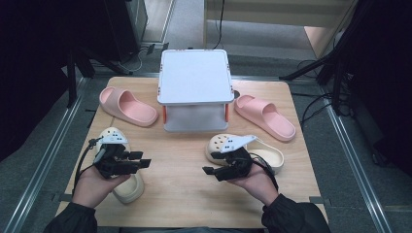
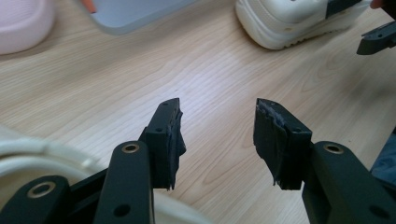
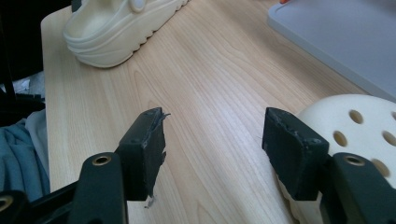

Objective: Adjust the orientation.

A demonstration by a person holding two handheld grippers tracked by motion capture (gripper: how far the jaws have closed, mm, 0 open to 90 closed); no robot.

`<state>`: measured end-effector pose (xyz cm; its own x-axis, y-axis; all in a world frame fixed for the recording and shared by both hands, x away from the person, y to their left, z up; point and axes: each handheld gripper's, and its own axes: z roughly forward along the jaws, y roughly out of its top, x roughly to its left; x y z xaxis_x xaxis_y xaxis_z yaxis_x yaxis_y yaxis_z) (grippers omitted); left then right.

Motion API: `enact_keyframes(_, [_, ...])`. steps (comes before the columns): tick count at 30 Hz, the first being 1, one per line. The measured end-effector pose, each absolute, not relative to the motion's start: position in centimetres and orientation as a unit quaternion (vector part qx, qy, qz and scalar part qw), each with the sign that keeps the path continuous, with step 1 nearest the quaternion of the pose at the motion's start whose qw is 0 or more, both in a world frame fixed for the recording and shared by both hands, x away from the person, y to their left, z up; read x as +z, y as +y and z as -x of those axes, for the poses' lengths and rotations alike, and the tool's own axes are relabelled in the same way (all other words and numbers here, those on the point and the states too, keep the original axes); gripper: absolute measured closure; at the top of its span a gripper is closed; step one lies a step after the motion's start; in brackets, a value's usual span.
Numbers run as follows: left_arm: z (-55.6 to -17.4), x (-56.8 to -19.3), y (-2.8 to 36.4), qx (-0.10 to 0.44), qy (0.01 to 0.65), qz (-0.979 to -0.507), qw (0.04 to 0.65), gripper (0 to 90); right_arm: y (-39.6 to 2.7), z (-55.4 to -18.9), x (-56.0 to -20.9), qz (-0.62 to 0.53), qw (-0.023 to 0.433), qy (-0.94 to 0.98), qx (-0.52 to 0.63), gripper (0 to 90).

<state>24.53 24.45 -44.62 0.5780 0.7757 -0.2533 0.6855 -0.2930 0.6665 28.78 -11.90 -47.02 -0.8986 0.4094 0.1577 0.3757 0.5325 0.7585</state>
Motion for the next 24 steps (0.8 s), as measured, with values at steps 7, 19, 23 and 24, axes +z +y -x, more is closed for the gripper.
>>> enact_keyframes(7, [-23.7, -44.1, 26.4, 0.072, 0.476, -0.789, 0.381, 51.0, -11.1, -29.0, -47.1, -0.219, 0.012, 0.88, 0.422, 39.9])
enact_keyframes(19, [-21.9, -43.3, 31.1, 0.108, 0.519, -0.759, 0.379, 49.5, -10.2, -29.3, -47.2, -0.207, 0.004, 0.885, 0.418, 40.0])
enact_keyframes(23, [-21.8, -43.7, 32.7, 0.123, 0.542, -0.741, 0.377, 46.3, -10.1, -29.3, -47.2, -0.206, 0.005, 0.885, 0.417, 40.0])
enact_keyframes(24, [-22.1, -44.2, 33.2, 0.127, 0.55, -0.733, 0.38, 44.8, -10.1, -29.3, -47.2, -0.207, 0.004, 0.886, 0.414, 40.0])
